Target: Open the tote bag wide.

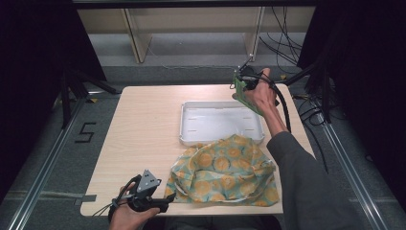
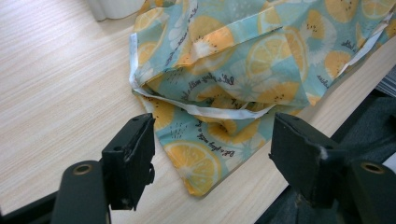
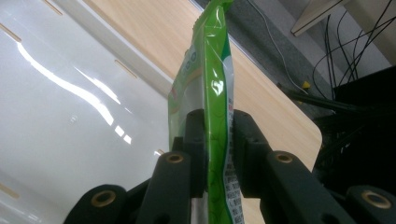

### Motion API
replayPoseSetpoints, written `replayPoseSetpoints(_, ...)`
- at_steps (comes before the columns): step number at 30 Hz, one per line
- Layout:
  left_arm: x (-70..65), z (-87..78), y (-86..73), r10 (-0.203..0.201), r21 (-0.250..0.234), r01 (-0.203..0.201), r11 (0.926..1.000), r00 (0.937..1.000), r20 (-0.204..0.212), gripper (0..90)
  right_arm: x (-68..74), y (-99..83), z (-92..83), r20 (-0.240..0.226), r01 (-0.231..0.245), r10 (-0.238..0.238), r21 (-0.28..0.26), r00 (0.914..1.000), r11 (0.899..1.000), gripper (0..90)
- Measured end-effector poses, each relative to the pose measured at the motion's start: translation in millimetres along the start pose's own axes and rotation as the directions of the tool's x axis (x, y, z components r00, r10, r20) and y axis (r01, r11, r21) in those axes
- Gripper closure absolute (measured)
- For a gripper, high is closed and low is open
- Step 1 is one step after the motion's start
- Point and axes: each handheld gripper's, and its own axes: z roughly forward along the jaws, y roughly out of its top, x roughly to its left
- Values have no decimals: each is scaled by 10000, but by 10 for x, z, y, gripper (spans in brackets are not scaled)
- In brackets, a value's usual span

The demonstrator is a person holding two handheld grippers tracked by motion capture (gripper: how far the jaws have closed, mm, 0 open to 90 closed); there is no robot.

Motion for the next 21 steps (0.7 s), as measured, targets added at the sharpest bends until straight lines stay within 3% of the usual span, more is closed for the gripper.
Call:
replayPoseSetpoints(4, 11, -8, 4, 290, 49, -290, 9996, 9996, 23, 303, 12, 18, 67, 28, -82, 82, 71, 10000, 9999, 777)
replayPoseSetpoints(12, 11, -12, 2, 178, 10, -178, 9998, 9998, 18, 302, 45, 50, 157, -182, -329, 327, -102, 9993, 9994, 775)
replayPoseSetpoints(14, 0, -5, -3, -21, -143, 20, 9999, 10000, -15, 303, 52, 56, 179, -233, -342, 340, -92, 9991, 9994, 775)
replayPoseSetpoints(19, 4, -12, -1, 177, 4, -178, 9998, 9998, 57, 302, 75, 68, 212, -158, -463, 462, -60, 9988, 9989, 773)
replayPoseSetpoints(21, -9, -2, -3, -1, -147, 2, 9999, 10000, 50, 303, 83, 75, 234, -234, -578, 575, -117, 9981, 9983, 773)
